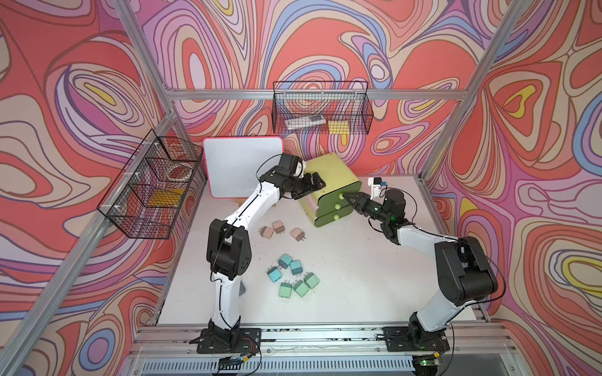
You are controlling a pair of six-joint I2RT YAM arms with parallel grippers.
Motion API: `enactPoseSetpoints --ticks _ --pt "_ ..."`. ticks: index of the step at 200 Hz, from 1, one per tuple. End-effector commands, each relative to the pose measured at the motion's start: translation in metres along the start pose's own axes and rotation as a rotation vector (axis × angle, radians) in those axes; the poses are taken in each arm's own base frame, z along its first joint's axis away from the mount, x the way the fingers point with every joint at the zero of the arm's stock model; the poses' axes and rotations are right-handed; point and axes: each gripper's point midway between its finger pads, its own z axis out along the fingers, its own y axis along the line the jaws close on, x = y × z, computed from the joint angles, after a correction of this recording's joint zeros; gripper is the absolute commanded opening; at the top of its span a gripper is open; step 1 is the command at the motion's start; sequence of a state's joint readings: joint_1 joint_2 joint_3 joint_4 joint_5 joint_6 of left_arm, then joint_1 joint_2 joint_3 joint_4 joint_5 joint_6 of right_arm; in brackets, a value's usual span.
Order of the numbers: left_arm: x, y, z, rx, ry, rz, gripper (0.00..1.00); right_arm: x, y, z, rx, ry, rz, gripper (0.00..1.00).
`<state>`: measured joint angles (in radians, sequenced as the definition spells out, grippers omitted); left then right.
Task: Place the plugs into the drawer by color
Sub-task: Open the drawer in the storage box.
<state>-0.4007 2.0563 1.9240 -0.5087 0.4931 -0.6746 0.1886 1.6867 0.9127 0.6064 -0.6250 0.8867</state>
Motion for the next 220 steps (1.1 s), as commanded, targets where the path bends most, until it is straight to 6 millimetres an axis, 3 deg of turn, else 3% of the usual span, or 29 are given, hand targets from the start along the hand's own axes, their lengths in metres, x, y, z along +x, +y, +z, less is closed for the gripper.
enactPoseSetpoints --ticks 1,93,98,146,198,220 --pt "0.0 -0.002 0.007 0.002 0.011 0.011 0.89 0.003 -0.003 0.003 -0.017 0.007 0.005 0.4" --pt "0.001 0.0 0.009 -0.011 0.016 0.019 0.9 -0.006 0.002 0.013 -0.072 -0.01 0.012 0.33" --pt "0.001 0.001 0.009 -0.013 0.017 0.02 0.9 -0.001 -0.007 0.017 -0.061 0.001 0.028 0.32" --pt "0.004 0.002 0.009 -0.016 0.023 0.02 0.9 -0.004 -0.007 0.021 -0.071 -0.005 0.031 0.27" --pt "-0.002 0.005 0.009 -0.04 0.002 0.031 0.91 -0.001 -0.006 0.015 -0.047 0.003 0.034 0.13" --pt "-0.007 0.006 0.011 -0.053 -0.008 0.042 0.91 0.001 0.002 0.001 -0.022 -0.005 0.014 0.1"
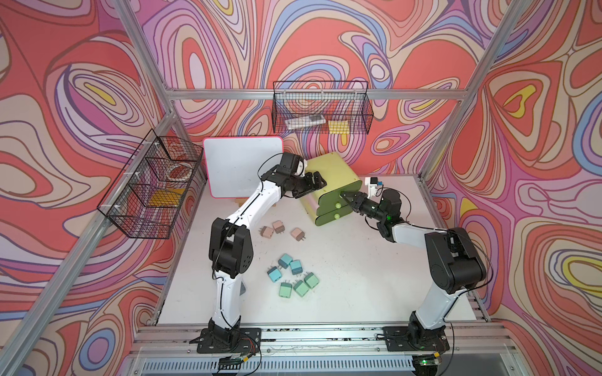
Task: Place the plugs into the drawer by color
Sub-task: Open the drawer in the storage box.
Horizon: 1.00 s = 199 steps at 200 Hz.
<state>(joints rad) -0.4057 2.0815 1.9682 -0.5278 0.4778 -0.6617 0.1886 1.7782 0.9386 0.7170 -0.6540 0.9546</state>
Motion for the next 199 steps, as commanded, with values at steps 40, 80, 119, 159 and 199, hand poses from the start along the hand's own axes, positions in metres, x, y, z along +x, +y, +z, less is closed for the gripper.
enactPoseSetpoints --ticks 40,80,119,159,199 --pt "-0.007 0.01 0.011 -0.05 -0.014 0.027 0.91 0.015 0.007 -0.04 0.136 -0.026 -0.041 0.09" --pt "-0.006 0.012 0.013 -0.058 -0.02 0.021 0.91 0.022 0.01 -0.07 0.236 -0.089 -0.069 0.09" --pt "-0.003 0.013 0.014 -0.069 -0.022 0.027 0.91 0.033 0.011 -0.083 0.263 -0.087 -0.082 0.11" --pt "0.0 0.013 0.012 -0.081 -0.015 0.035 0.91 0.042 0.001 -0.08 0.274 -0.054 -0.079 0.14" --pt "0.001 0.012 0.009 -0.084 -0.015 0.041 0.91 0.045 -0.001 -0.074 0.273 -0.015 -0.102 0.22"
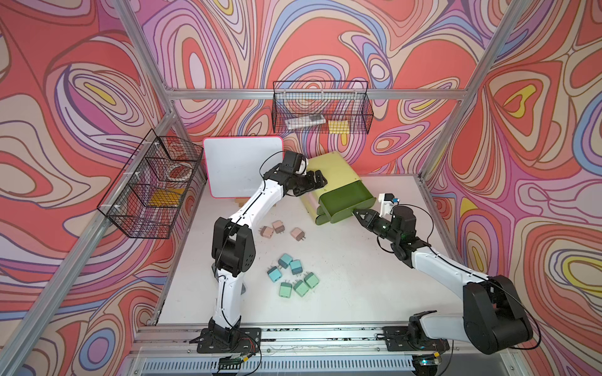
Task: Place the plugs into the drawer by color
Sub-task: Open the drawer in the storage box, then pick up the plug from the center of the board.
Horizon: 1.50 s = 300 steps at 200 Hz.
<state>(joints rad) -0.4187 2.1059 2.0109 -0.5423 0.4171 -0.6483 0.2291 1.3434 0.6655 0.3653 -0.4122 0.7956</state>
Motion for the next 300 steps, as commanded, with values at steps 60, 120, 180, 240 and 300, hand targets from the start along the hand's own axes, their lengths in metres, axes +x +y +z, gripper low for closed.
enactPoseSetpoints --ticks 60,120,180,240,300 --pt "0.001 0.0 -0.018 -0.052 -0.012 0.07 0.94 0.001 0.011 -0.02 0.056 0.053 -0.182 0.5" --pt "0.008 -0.002 -0.064 -0.116 -0.048 0.137 0.95 0.082 0.104 -0.005 0.06 0.136 -0.556 0.5" --pt "0.013 0.01 -0.086 -0.197 -0.052 0.18 0.95 0.157 0.114 0.077 0.187 0.336 -0.897 0.47" --pt "0.007 0.023 -0.105 -0.271 -0.063 0.164 0.94 0.182 0.078 0.135 0.316 0.449 -1.045 0.46" --pt "0.012 0.023 -0.117 -0.278 -0.073 0.172 0.95 0.184 0.046 0.166 0.365 0.553 -1.003 0.45"
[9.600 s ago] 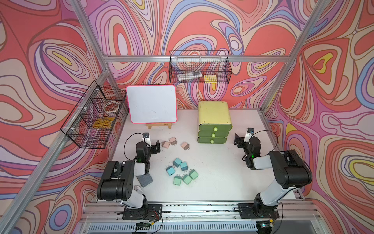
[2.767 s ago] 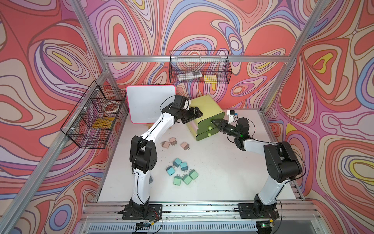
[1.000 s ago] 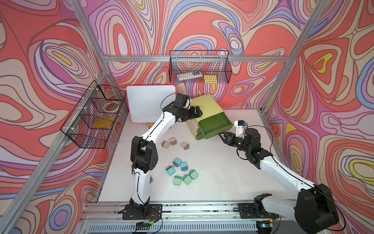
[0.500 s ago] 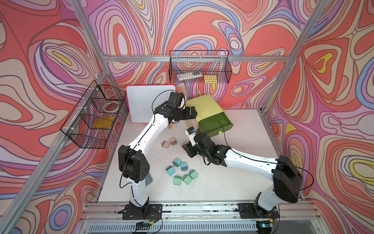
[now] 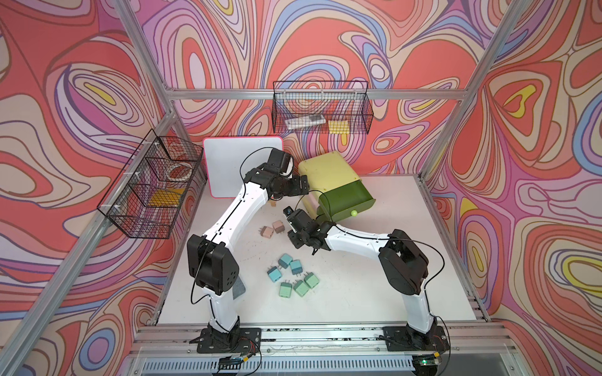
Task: Place the plugs into the drawer by color
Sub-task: Pick up the plug from the center of the board.
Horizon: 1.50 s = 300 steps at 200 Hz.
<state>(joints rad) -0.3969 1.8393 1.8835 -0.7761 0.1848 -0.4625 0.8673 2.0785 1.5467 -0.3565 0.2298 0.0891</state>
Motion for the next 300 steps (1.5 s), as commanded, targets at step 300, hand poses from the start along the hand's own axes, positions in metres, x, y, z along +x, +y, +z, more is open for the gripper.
enactPoseSetpoints --ticks 300 --pt "-0.015 -0.002 -0.033 -0.02 -0.072 0.034 0.99 -0.051 -0.01 -0.075 -0.126 -0.082 0.145 0.36"
